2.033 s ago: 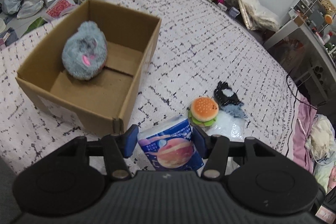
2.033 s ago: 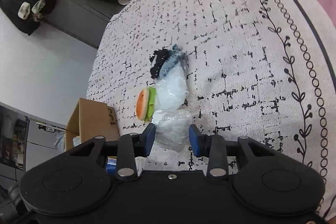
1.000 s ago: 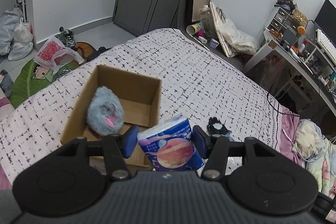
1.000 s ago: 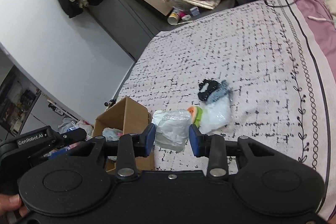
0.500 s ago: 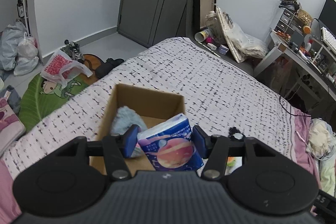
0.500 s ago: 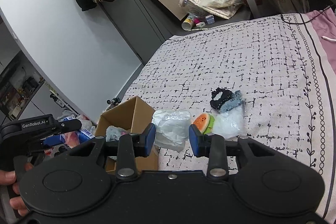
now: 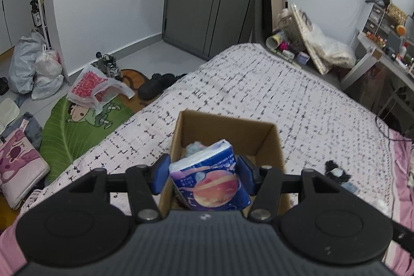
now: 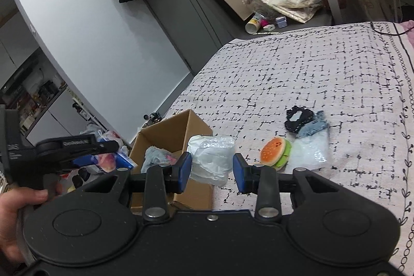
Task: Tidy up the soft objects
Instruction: 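Carry the tissue pack with the left tool while the right tool carries the bag to the box, then open the left tool into the box while the right tool releases the bag there, then move both tools from the box toward the burger plush and clear bag, then grasp the orange burger plush with the left tool while the right tool grasps the clear bag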
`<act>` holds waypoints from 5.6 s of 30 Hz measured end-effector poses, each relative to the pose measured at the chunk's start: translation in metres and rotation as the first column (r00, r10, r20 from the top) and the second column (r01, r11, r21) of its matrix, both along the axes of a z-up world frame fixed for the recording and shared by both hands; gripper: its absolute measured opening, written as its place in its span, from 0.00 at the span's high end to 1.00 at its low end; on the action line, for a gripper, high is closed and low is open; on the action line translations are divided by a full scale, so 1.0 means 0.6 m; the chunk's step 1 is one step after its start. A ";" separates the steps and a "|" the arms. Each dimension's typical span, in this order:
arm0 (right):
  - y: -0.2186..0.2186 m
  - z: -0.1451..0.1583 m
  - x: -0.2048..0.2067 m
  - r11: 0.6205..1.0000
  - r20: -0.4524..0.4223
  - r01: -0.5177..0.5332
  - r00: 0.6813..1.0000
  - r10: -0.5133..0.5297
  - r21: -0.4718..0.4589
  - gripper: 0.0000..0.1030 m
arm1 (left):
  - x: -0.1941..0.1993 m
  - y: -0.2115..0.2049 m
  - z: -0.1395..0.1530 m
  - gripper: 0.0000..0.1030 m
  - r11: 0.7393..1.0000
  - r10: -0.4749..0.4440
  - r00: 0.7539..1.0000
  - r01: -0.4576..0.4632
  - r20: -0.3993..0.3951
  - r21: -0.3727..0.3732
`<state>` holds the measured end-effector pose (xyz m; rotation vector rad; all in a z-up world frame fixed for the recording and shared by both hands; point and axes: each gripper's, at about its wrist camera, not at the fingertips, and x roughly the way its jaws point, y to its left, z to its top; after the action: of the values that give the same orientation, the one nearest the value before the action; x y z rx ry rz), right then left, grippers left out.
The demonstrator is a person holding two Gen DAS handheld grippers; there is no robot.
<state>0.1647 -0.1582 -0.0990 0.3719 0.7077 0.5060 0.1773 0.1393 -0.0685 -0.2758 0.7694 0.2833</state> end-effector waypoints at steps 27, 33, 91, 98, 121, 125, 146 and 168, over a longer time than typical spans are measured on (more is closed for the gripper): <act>0.141 -0.032 0.039 0.982 -0.085 -0.180 0.979 0.185 0.060 0.66 | 0.026 0.034 -0.074 0.39 0.997 0.000 0.993 -0.009 -0.119 -0.075; 0.164 -0.042 0.036 0.977 -0.105 -0.208 0.972 0.212 0.048 0.66 | 0.014 0.037 -0.065 0.38 0.996 0.011 0.994 -0.020 -0.109 -0.084; -0.078 0.114 -0.071 0.992 0.051 -0.048 0.997 0.054 -0.115 0.00 | -0.157 -0.169 0.107 0.00 0.991 -0.123 0.984 0.114 0.131 0.076; -0.120 0.114 -0.074 0.996 0.056 -0.023 0.998 0.028 -0.089 0.00 | -0.160 -0.203 0.107 0.00 0.992 -0.127 0.981 0.121 0.150 0.048; -0.198 0.121 0.000 0.998 0.017 0.023 1.000 -0.022 -0.059 0.00 | -0.100 -0.278 0.080 0.01 0.984 -0.174 0.977 0.175 0.119 0.002; -0.203 0.124 0.025 0.998 0.006 0.016 1.000 -0.015 -0.069 0.00 | -0.082 -0.287 0.075 0.03 0.985 -0.169 0.978 0.172 0.122 -0.018; -0.198 0.004 0.120 0.998 -0.174 0.026 0.984 -0.037 -0.063 0.05 | 0.061 -0.321 -0.031 0.30 0.979 -0.159 0.987 0.157 -0.005 -0.129; -0.191 -0.141 0.221 0.989 -0.451 0.132 0.888 -0.087 0.069 0.33 | 0.173 -0.312 -0.173 0.37 0.971 -0.099 0.982 0.060 -0.161 -0.232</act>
<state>0.2975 -0.2725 -0.1838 0.6295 1.1041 0.3485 0.2808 -0.0479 -0.1725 -0.4382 0.9835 0.1437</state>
